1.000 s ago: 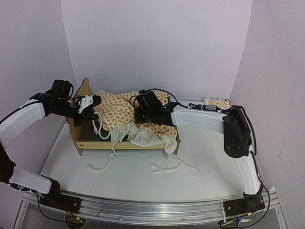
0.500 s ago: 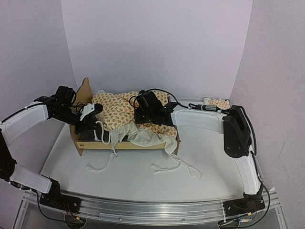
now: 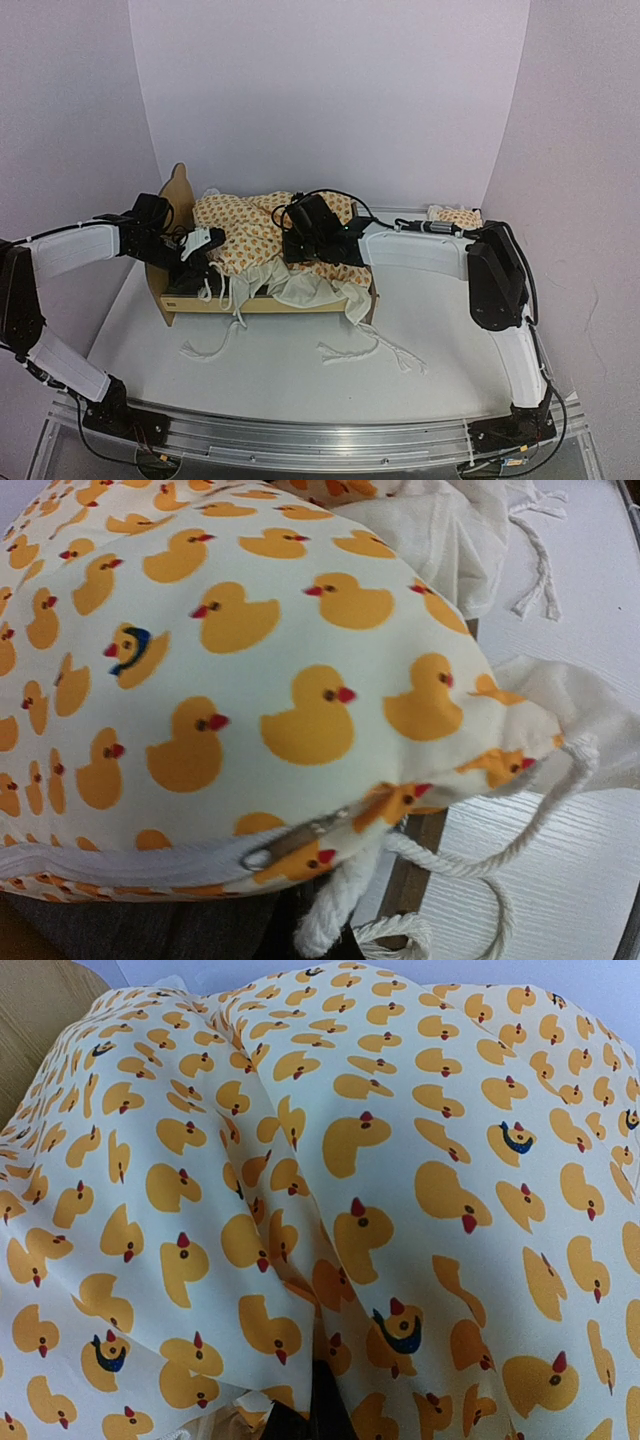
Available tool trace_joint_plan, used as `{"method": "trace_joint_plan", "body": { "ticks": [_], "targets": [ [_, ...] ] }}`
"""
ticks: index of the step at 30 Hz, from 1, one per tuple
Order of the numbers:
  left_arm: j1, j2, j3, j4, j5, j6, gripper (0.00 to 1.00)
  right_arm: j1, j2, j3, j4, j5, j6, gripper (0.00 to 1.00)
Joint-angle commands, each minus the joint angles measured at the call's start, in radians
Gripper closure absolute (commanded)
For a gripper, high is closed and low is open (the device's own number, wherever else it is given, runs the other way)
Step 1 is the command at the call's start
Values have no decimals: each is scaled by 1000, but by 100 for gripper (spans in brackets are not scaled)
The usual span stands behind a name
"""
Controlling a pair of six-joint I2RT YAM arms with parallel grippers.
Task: Set up the pet bed
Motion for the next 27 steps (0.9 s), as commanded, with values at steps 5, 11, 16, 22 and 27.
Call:
{"method": "trace_joint_plan", "body": {
  "ticks": [5,11,16,22,27],
  "targets": [
    [1,20,145,61,-39,-18,100,-6,-39,-12,7,9,-1,100],
    [-3,6,44,-11,-30,35,100,-6,-40,-17,9,10,-3,100],
    [-19,10,-12,-61,-9,28,100,-6,-40,-22,9,8,-1,100],
    [-29,39,-55,-81,-38,70,100,-6,-35,-16,10,1,7,100],
    [-29,136,-12,-154,-56,89,100,-6,-38,-19,10,1,9,100]
  ]
}}
